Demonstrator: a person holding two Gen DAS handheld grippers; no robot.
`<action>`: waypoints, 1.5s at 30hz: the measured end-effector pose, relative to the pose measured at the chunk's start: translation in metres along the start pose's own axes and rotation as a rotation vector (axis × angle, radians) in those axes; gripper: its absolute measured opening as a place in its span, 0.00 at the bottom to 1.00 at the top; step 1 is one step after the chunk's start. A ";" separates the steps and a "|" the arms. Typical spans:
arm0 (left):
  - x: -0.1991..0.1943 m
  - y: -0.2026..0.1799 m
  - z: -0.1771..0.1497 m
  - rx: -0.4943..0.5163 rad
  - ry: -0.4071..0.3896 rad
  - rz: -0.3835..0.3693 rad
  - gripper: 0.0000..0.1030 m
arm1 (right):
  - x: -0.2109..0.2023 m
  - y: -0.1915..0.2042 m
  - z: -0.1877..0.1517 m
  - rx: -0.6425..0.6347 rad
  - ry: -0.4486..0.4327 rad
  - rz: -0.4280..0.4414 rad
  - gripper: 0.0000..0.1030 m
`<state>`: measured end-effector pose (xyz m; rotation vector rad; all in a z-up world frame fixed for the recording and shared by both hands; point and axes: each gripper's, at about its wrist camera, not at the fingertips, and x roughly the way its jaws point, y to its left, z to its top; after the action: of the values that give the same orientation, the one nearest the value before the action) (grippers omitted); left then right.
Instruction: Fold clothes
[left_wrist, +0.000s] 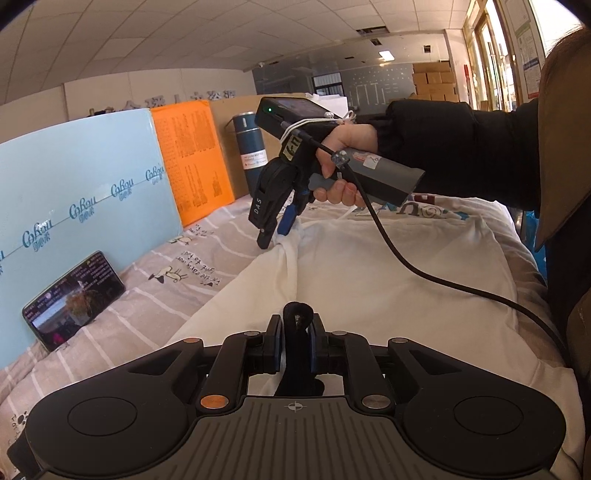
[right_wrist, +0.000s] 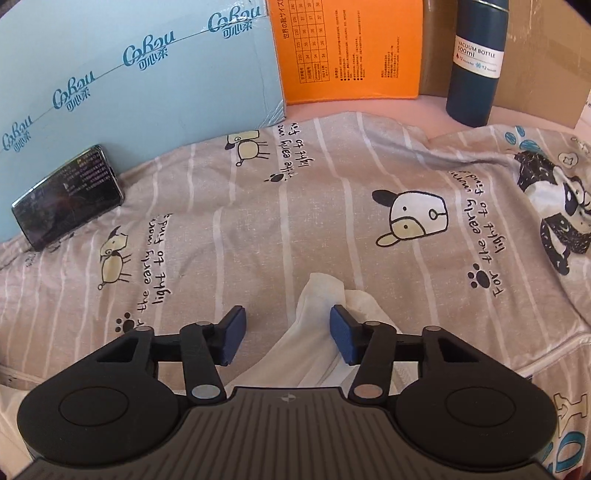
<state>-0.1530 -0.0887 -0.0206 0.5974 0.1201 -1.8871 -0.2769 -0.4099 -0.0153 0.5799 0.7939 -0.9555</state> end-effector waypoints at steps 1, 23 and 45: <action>0.000 0.001 0.000 -0.004 0.000 0.002 0.14 | -0.001 -0.003 -0.002 -0.003 -0.014 -0.011 0.24; -0.022 0.066 0.029 -0.054 -0.129 0.020 0.09 | -0.073 -0.099 -0.084 0.568 -0.422 0.318 0.04; -0.056 0.128 -0.039 -0.853 -0.078 0.193 0.55 | -0.057 -0.134 -0.083 0.475 -0.250 0.308 0.64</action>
<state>-0.0096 -0.0780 -0.0037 -0.0518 0.7435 -1.4803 -0.4414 -0.3832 -0.0302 0.9426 0.2377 -0.9090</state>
